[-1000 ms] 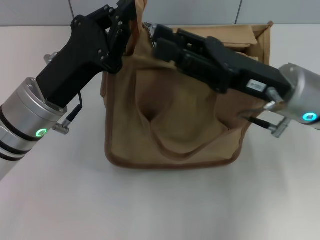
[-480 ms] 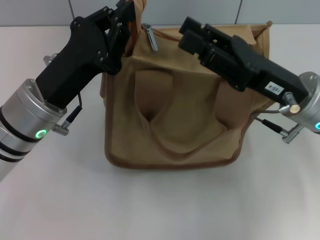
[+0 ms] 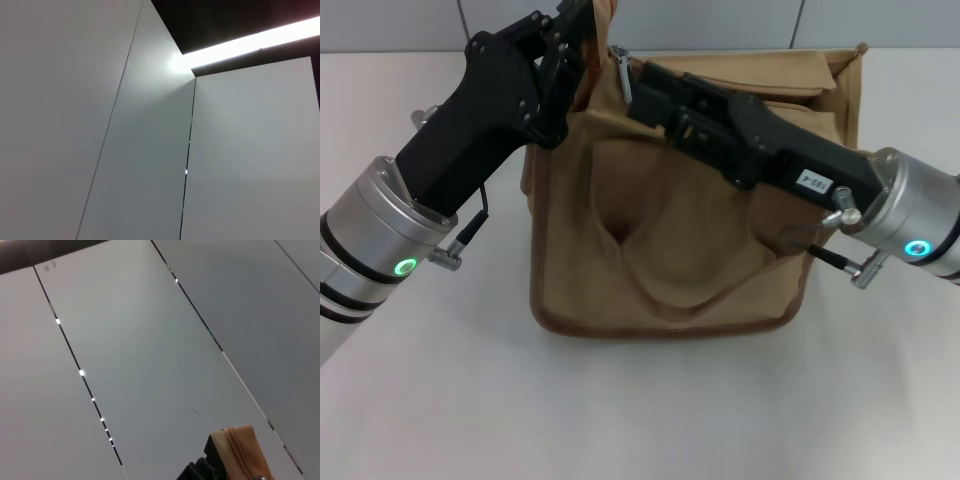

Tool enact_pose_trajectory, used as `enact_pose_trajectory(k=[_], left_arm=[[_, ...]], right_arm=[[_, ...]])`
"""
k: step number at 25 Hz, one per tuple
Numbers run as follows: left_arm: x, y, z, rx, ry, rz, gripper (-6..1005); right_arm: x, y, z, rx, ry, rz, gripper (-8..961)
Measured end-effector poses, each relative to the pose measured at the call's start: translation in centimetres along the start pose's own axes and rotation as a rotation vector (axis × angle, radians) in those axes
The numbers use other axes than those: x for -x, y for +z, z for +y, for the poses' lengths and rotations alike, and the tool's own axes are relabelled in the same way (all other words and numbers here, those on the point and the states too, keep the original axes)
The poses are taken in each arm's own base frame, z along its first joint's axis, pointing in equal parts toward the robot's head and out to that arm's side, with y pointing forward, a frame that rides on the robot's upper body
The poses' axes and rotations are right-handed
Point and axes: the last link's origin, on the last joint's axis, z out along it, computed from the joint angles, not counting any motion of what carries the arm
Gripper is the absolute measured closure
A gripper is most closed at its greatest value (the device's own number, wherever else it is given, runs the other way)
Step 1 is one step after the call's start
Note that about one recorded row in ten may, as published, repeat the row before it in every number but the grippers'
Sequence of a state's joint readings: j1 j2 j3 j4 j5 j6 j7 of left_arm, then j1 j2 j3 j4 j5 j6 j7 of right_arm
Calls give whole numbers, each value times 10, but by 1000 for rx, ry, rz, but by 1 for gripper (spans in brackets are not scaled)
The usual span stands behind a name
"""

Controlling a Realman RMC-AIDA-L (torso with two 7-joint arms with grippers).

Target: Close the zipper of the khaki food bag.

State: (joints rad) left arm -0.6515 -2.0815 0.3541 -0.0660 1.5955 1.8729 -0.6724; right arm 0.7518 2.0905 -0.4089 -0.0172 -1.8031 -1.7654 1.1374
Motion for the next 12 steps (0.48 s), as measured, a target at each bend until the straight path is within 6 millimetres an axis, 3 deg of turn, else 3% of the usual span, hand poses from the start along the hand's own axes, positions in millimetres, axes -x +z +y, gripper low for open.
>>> enact_pose_trajectory(k=[12], left_arm=[[0,0,0,2,0,2,912]], right_arm=[[3,24,6,94,18,25,470]])
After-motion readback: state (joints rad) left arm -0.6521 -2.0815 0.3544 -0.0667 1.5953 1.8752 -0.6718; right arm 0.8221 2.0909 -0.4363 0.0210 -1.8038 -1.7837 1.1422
